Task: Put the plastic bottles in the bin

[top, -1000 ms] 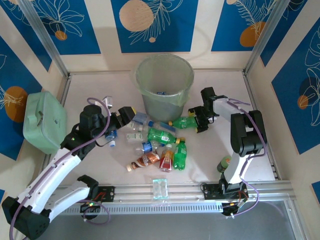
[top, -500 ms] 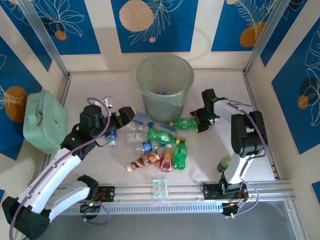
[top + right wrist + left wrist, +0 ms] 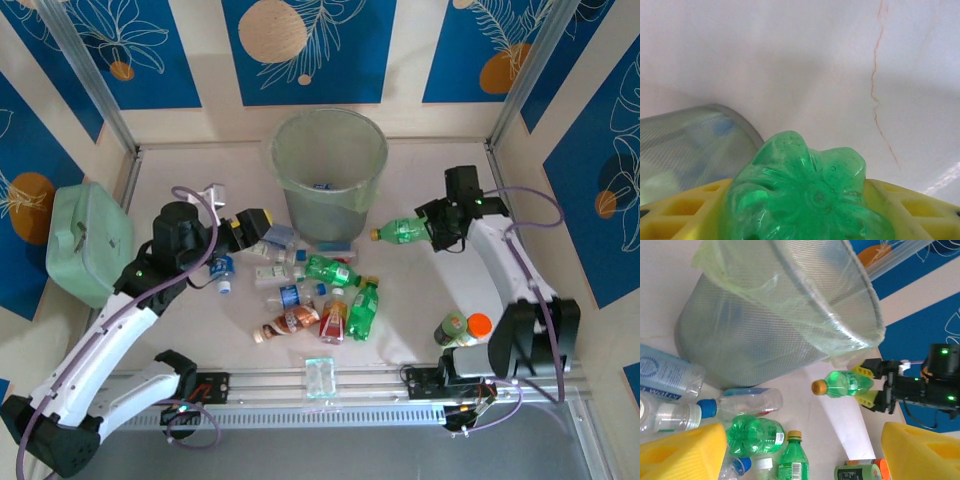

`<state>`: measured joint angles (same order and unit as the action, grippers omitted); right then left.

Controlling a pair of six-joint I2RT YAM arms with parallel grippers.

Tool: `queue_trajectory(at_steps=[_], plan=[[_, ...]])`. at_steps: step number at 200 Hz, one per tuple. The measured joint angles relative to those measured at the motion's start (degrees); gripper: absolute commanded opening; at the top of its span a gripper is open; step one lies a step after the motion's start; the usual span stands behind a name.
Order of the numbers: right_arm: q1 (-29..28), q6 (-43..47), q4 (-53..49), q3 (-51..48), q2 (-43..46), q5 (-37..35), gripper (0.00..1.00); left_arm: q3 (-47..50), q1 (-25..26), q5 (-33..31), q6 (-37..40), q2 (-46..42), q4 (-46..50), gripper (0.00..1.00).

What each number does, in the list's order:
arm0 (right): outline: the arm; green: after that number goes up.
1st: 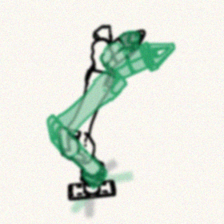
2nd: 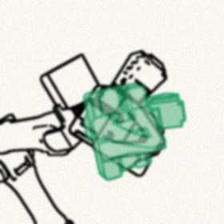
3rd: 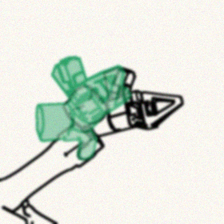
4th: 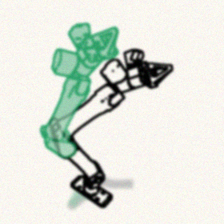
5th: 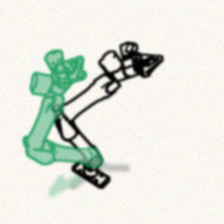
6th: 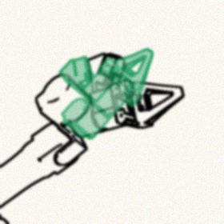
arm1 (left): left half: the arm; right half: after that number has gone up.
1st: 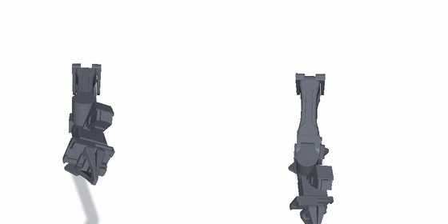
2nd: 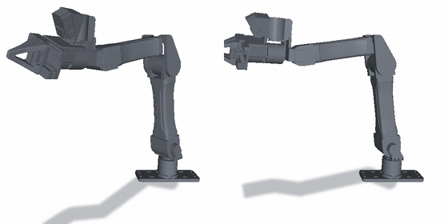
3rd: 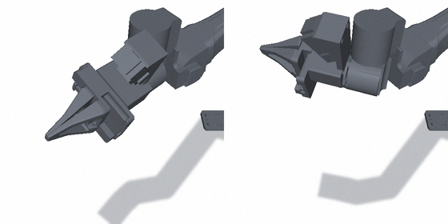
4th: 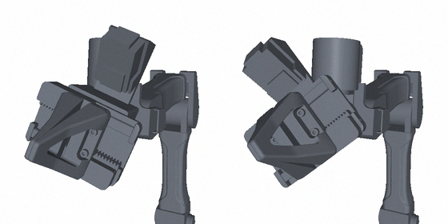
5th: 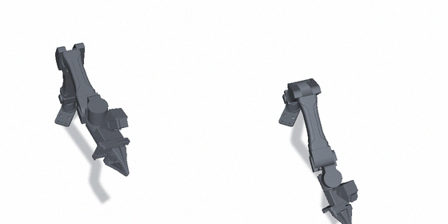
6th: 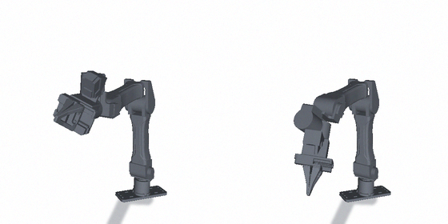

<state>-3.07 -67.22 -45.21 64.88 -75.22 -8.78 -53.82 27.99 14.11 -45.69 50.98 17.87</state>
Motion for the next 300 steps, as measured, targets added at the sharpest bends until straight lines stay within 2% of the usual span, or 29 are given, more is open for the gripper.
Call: queue_trajectory(at_steps=[41, 80, 148, 192, 231, 271, 300], plan=[[-2.95, 8.17, -3.26, 5.33, 9.77, -1.49, 0.61, -1.73, 0.0, 6.88, 2.6, 2.16, -1.57, 0.82], [-8.59, 13.46, -1.16, 7.91, 14.12, 3.28, 0.6, -1.73, 0.07, 12.94, 2.64, 4.0, -4.44, 0.81], [-19.28, 16.72, 5.66, 19.15, 6.93, 11.67, 0.6, -0.7, 1.16, 17.57, -0.39, 4.35, -11.37, 0.77], [-21.05, 16.76, 7.28, 26.01, 0.76, 13.73, 0.61, 0.07, 1.64, 16.72, -0.55, 3.98, -11.52, 0.77], [-20.55, 16.72, 7.1, 32.96, -4.5, 13.51, 0.63, 0.09, 1.73, 10.71, -0.22, 3.08, -7.89, 0.77], [-19.32, 18.27, 5.44, 43.23, -14.08, 11.74, 0.63, -2.43, 1.09, -4.72, 2.34, 2.34, 6.4, 0.88], [-18.51, 19.96, 1.46, 50.1, -20.76, 8.94, 0.65, -4.09, -2.91, -14.23, 4.92, 2.32, 15.69, 0.97]])
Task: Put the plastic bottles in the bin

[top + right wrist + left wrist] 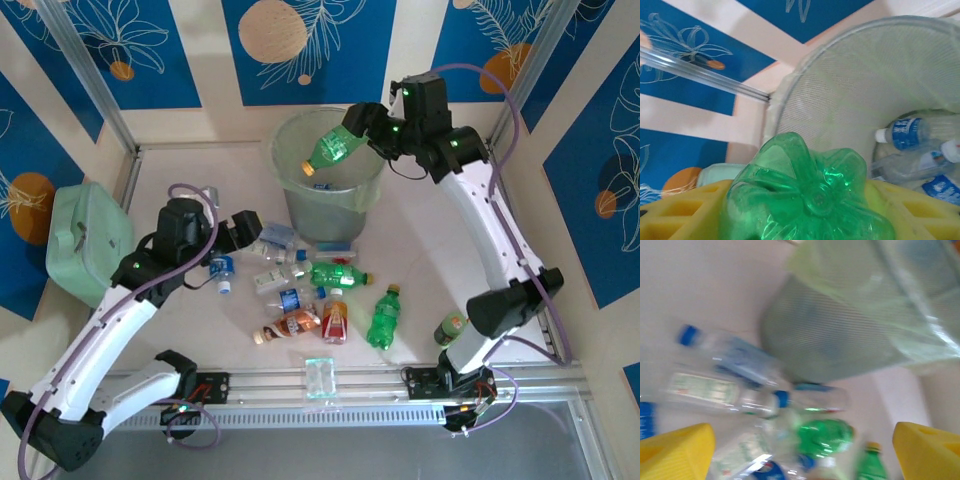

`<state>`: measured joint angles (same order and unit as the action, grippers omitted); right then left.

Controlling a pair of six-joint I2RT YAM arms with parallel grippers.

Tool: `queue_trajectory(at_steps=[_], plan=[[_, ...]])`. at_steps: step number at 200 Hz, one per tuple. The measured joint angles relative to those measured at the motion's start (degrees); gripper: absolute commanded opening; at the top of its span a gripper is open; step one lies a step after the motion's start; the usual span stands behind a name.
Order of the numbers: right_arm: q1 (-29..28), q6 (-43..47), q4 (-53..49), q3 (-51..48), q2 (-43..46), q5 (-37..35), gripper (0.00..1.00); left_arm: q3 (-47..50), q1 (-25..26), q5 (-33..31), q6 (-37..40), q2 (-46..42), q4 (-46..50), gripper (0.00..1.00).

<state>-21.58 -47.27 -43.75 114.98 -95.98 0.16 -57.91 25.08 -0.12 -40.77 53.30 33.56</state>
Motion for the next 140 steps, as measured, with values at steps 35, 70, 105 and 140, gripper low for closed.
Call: queue_trajectory(at_steps=[35, 70, 105, 140], plan=[[1.9, 1.38, -4.74, 6.69, -6.34, -1.42, 0.85, 0.0, -5.55, -5.38, 2.4, 1.53, 5.25, 1.0], [2.43, 2.34, -8.07, 10.27, -9.79, -1.68, 0.89, 0.11, -9.16, -7.04, 4.02, 8.48, 6.14, 1.0], [1.9, 2.36, -9.11, 9.81, -9.51, -1.64, 0.87, 0.55, -12.13, -8.09, 5.51, 14.1, 5.51, 0.95], [-1.66, 3.63, -6.19, 0.5, -2.45, -1.42, 0.85, 0.48, -14.99, -7.93, 6.75, 20.83, 2.82, 0.88]])
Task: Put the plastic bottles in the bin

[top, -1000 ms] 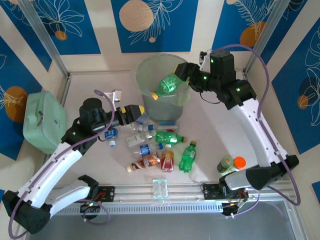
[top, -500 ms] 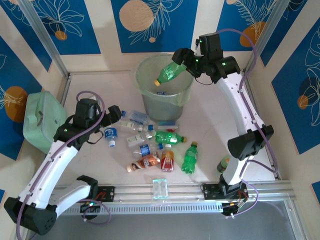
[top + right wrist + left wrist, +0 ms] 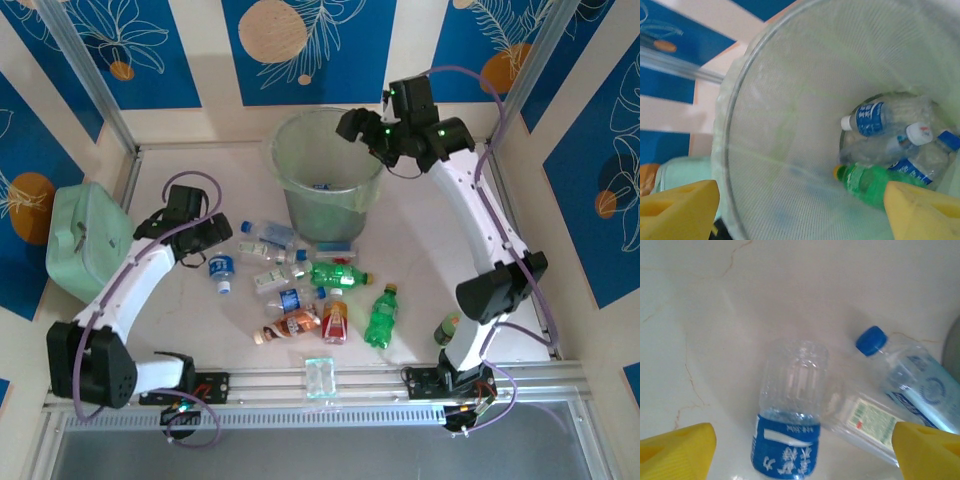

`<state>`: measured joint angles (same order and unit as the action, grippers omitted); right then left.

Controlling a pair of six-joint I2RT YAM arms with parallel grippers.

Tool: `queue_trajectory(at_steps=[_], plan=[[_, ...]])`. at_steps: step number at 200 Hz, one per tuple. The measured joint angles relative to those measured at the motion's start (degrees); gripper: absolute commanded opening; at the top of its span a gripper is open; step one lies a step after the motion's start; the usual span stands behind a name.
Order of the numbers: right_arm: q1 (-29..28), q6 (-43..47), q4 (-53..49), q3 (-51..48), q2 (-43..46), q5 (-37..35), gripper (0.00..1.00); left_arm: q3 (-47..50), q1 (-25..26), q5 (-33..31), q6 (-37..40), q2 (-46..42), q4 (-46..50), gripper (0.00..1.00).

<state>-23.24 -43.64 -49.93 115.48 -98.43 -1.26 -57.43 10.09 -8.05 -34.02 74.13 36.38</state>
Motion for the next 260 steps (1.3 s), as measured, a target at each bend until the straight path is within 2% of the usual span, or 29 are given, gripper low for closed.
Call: queue_trajectory(at_steps=[53, 102, 152, 205, 260], plan=[[-12.31, 3.69, 6.12, -13.38, 13.97, 0.39, 0.85, -0.63, -0.28, 1.16, 0.09, 10.69, -2.91, 0.87], [-20.52, 4.2, 8.85, -20.48, 17.97, -0.92, 0.85, -1.75, -0.28, 1.14, 0.35, 15.13, -4.7, 0.84], [-23.54, 2.71, 9.7, -26.27, 17.97, -1.84, 0.85, -2.01, -0.33, 0.9, 1.57, 18.75, -6.32, 0.81], [-25.18, 1.62, 10.1, -26.64, 17.92, -1.97, 0.84, -1.97, -0.35, 0.44, 1.57, 19.82, -7.76, 0.74], [-26.64, 1.2, 10.1, -26.62, 16.39, -1.97, 0.83, -1.11, -0.87, -0.09, 1.57, 20.24, -9.42, 0.72]])
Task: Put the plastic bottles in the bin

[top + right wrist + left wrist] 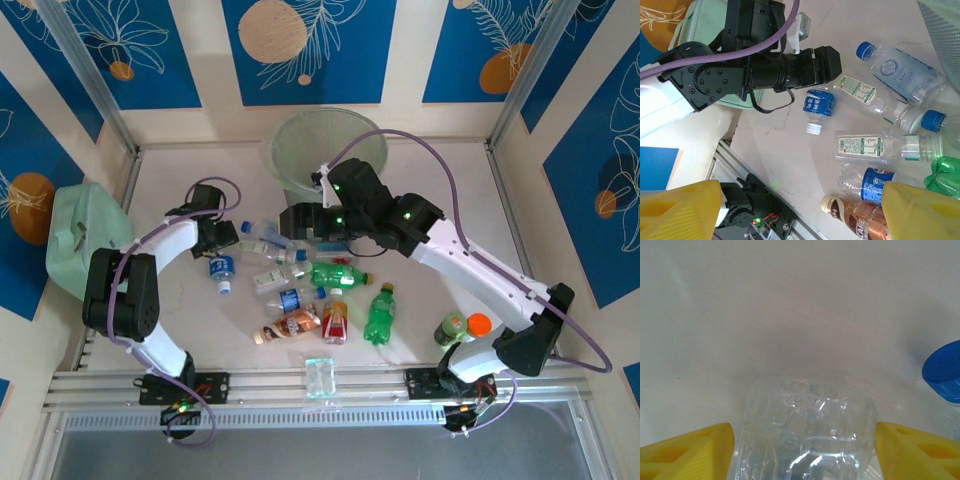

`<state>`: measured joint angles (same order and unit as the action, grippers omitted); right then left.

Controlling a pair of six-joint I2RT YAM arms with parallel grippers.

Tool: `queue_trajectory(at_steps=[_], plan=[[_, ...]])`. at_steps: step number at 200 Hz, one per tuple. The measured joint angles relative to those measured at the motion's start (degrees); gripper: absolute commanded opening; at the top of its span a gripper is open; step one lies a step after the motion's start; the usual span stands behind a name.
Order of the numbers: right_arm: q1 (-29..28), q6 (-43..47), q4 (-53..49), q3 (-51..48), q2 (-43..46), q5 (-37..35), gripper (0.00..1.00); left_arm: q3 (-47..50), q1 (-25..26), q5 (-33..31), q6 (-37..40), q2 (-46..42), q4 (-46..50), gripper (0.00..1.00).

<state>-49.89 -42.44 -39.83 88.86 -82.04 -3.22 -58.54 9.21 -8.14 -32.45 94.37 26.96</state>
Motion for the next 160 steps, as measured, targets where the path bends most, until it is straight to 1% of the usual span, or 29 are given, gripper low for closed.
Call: queue_trajectory(at_steps=[92, 129, 160], plan=[[-0.55, -0.22, -0.04, 0.07, -0.92, -0.07, 0.83, 1.51, -1.18, -0.52, 0.02, -0.02, -1.33, 0.56], [-0.81, -0.22, -0.04, 0.07, -0.92, -0.5, 0.83, 1.68, -1.31, -0.52, -0.02, -0.52, -1.14, 0.54], [-0.87, -0.22, -0.07, 0.2, -0.92, -0.9, 0.83, 2.01, -1.6, -0.46, -0.09, -3.04, 1.9, 0.53]])
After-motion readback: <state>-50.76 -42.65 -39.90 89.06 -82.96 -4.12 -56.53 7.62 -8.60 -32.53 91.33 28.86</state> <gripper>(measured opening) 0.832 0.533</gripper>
